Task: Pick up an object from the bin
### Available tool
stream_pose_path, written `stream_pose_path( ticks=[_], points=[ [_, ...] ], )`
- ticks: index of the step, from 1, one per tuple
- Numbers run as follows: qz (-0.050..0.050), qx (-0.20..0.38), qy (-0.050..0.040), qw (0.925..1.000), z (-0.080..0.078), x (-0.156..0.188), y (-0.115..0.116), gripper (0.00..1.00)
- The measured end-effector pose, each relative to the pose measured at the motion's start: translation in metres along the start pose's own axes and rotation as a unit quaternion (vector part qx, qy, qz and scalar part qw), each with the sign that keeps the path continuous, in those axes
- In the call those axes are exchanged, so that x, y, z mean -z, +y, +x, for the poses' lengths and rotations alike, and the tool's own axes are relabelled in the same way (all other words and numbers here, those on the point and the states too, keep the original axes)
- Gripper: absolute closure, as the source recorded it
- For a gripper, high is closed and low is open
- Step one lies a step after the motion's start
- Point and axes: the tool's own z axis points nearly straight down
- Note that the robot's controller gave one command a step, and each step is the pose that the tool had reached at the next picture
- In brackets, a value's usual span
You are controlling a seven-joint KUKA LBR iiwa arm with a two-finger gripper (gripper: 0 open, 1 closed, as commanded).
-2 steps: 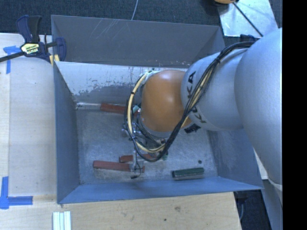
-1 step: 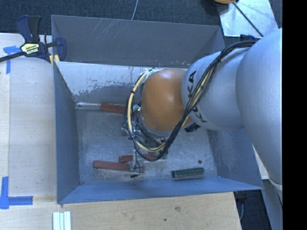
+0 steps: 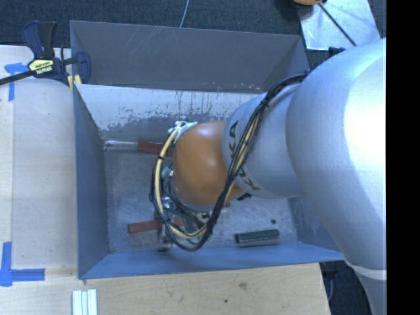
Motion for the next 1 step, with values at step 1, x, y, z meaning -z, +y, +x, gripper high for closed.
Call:
stream_pose_path(
  ticks=[1],
  points=[
    [0.000, 0.000, 0.0000, 1.0000, -0.0001, 0.0000, 0.0000, 1.00]
  ],
)
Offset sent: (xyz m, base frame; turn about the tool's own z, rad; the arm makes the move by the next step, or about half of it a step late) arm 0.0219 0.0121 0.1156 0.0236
